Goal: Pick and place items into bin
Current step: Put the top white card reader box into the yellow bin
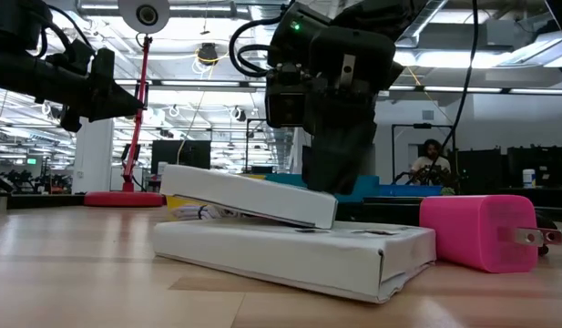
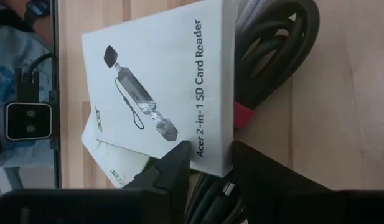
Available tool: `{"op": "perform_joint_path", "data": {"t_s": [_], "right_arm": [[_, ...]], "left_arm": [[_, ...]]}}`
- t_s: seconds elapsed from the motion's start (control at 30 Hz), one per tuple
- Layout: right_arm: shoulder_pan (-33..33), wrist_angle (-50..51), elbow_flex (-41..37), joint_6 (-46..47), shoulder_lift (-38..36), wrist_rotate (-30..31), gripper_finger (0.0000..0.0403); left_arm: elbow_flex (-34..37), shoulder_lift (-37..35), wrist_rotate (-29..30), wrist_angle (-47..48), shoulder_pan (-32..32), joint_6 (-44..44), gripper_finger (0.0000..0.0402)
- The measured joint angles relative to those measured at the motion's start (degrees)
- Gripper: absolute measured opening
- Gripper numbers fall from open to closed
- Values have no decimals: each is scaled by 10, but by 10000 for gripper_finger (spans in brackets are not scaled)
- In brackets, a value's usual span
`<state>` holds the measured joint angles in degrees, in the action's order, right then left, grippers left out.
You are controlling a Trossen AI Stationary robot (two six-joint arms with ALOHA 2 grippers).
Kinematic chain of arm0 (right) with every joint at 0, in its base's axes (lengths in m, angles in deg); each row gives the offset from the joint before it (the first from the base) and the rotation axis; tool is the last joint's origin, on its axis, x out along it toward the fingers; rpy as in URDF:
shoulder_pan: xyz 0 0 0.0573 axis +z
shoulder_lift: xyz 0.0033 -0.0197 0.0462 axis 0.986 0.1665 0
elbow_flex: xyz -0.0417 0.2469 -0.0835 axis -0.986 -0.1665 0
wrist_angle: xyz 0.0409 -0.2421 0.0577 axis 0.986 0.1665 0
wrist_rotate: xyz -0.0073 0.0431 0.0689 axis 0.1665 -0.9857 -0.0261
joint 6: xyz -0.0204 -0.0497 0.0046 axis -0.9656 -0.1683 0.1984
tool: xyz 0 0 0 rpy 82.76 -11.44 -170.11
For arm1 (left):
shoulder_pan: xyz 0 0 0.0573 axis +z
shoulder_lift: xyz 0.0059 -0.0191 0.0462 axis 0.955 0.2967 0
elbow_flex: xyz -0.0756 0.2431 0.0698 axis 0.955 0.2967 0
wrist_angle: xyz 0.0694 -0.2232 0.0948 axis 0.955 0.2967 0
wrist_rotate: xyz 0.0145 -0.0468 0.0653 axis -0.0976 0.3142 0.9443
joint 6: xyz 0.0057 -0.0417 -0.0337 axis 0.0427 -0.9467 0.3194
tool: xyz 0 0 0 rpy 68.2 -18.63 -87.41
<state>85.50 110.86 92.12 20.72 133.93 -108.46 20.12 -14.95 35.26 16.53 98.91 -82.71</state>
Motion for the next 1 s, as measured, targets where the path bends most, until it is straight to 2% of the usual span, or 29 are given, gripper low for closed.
{"op": "perform_joint_path", "data": {"t_s": [0.63, 1.0], "right_arm": [[-1, 12, 0, 2, -4, 8, 6], [1, 110, 50, -19, -4, 47, 0]], "left_arm": [[0, 0, 0, 0, 0, 0, 94], [0, 0, 0, 0, 0, 0, 94]]}}
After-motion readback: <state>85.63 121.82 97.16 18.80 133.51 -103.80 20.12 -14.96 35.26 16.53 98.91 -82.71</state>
